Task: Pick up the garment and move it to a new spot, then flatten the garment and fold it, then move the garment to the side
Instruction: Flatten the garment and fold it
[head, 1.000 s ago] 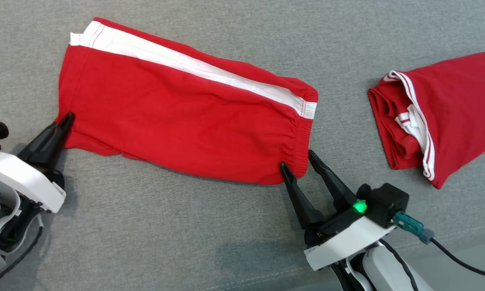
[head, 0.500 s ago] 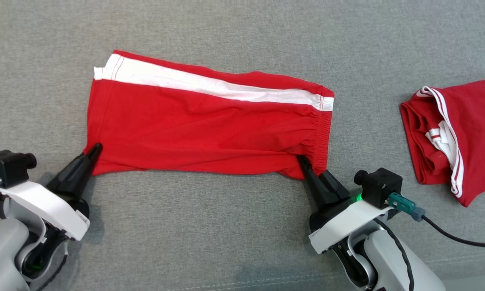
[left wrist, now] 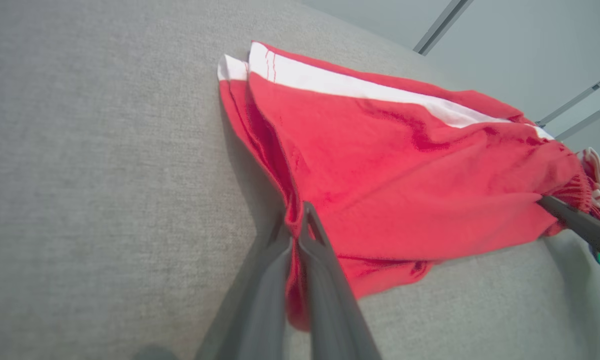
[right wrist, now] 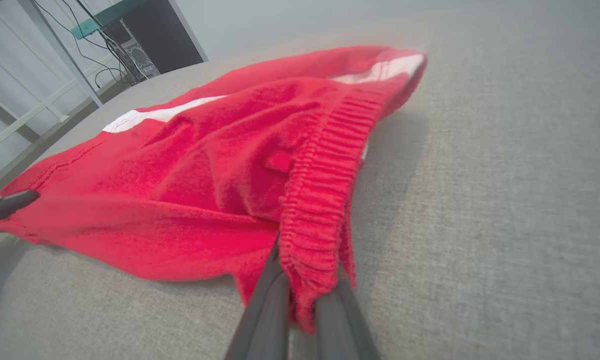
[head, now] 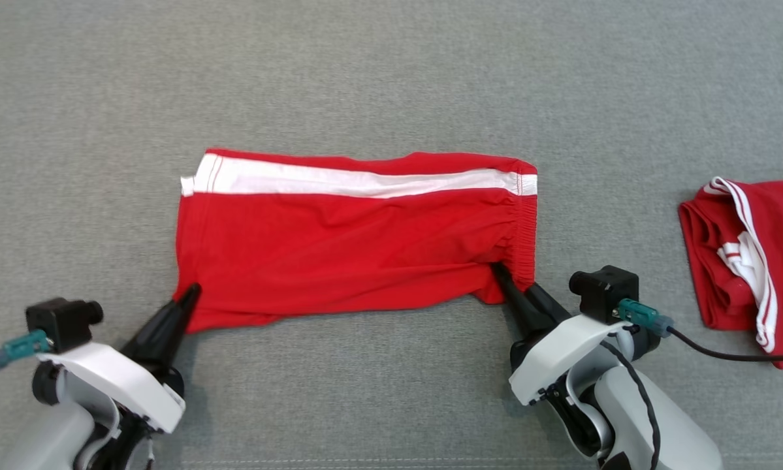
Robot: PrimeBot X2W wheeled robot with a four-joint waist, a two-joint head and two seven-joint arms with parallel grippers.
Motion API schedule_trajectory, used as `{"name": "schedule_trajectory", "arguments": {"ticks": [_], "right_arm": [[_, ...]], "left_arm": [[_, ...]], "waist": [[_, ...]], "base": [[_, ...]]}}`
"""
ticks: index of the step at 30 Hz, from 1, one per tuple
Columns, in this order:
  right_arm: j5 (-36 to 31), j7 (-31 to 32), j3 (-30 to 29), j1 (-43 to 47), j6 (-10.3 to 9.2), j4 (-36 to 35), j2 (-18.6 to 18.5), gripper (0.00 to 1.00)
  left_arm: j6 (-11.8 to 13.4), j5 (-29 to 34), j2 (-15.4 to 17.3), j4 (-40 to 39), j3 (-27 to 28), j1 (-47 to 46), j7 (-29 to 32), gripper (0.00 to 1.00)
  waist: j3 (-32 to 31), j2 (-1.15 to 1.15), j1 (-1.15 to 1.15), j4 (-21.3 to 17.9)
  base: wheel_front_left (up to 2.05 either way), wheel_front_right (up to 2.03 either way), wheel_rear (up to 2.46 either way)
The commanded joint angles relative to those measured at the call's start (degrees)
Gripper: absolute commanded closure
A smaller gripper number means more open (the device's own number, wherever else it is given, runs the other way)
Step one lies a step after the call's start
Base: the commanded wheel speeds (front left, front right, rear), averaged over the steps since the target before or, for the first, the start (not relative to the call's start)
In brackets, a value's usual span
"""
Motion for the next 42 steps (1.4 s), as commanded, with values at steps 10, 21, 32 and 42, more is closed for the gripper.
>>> {"name": "schedule_trajectory", "arguments": {"ticks": [10,21,32,42], "right_arm": [[-0.5,4.0,-1.5,-0.1,-0.15,0.1,0.6,0.33],[-2.0,4.4,-7.0,3.2,-0.15,-3.8,0.6,0.0],[-2.9,4.3,-10.2,6.9,-0.15,-7.8,0.6,0.0],[-3.9,2.7,-12.1,8.3,-0.15,-6.8,0.6,0.0]], "left_arm": [[0.0,3.1,-1.1,1.1,4.5,3.6,-0.7,0.79],[0.0,13.3,-3.7,2.4,13.5,4.7,-0.8,0.0],[0.0,24.6,-8.4,-0.6,26.3,10.5,-0.8,0.0],[0.0,31.0,-11.1,-4.9,31.5,16.7,-0.8,0.0]], "waist": [[-2.0,0.0,0.0,3.3],[-5.6,0.0,0.0,4.5],[-10.5,0.0,0.0,5.3],[-13.2,0.0,0.0,6.9]], "base": [[0.0,0.0,0.0],[0.0,0.0,0.0],[0.0,0.0,0.0],[0.0,0.0,0.0]]}}
